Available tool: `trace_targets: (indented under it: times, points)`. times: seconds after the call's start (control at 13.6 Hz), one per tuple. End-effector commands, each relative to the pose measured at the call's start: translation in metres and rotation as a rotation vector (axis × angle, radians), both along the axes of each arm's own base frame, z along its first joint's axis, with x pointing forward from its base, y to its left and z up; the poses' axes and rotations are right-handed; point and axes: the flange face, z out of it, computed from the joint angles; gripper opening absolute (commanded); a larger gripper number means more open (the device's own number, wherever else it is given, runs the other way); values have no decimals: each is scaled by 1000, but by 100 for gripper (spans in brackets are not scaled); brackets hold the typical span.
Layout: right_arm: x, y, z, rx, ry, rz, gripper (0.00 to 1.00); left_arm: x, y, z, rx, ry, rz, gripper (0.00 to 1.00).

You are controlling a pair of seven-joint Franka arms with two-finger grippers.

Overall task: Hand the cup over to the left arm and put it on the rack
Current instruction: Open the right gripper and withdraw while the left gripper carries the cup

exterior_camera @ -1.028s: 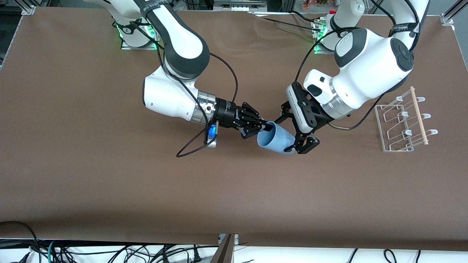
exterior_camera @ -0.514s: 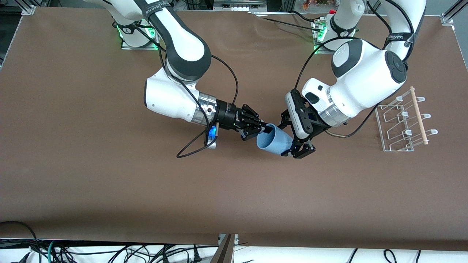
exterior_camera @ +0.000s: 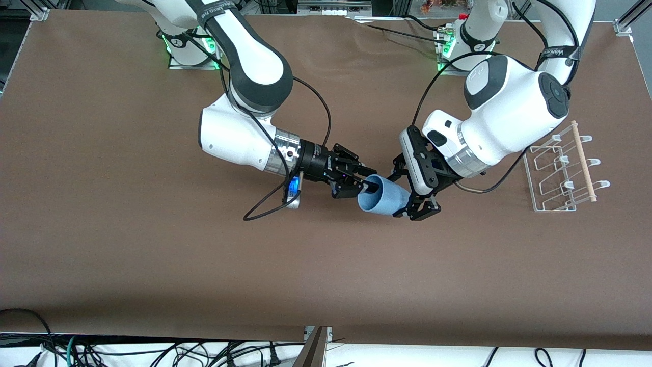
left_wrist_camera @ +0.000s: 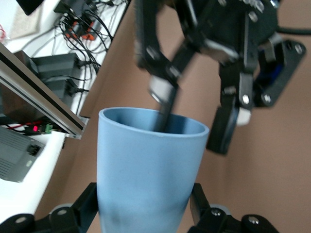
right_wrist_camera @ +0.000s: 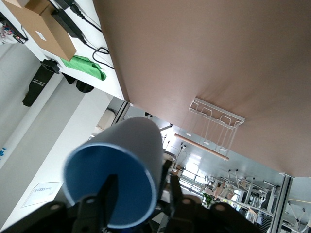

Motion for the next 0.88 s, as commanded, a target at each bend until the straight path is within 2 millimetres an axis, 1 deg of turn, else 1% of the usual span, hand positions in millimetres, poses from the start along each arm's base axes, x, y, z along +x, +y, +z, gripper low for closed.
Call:
trace_targets:
  times: [0.0, 0.07, 0.15, 0.22, 0.29, 0.37, 0.44, 0.51, 0.59, 0.66, 0.73, 0.81]
  points:
    - [17, -20, 12, 34, 21, 7, 100, -1, 16, 12, 1, 71, -9, 19]
    - [23, -33, 16, 38, 28, 25, 100, -3, 23, 17, 9, 83, -11, 19]
    - [31, -49, 21, 45, 35, 41, 100, -4, 32, 18, 22, 106, -12, 19]
    - [40, -69, 24, 53, 51, 64, 100, -6, 44, 21, 35, 140, -11, 19]
    - [48, -89, 22, 50, 63, 90, 100, -7, 61, 16, 53, 197, -8, 18]
    - [53, -104, 22, 32, 64, 119, 100, -10, 78, 15, 104, 239, -11, 18]
    - [56, -120, 30, 4, 50, 143, 100, -8, 99, 21, 153, 254, 8, 18]
    - [57, -134, 33, -49, 36, 176, 100, -9, 112, 26, 229, 274, 12, 18]
    - [56, -147, 39, -100, 27, 215, 100, -12, 121, 30, 332, 303, 13, 18]
    - [50, -159, 49, -146, -1, 269, 100, -17, 131, 36, 431, 330, 19, 18]
    - [48, -175, 51, -188, -21, 315, 100, -24, 141, 35, 520, 380, 13, 18]
    - [44, -195, 58, -229, -40, 352, 100, -30, 150, 31, 600, 424, 10, 18]
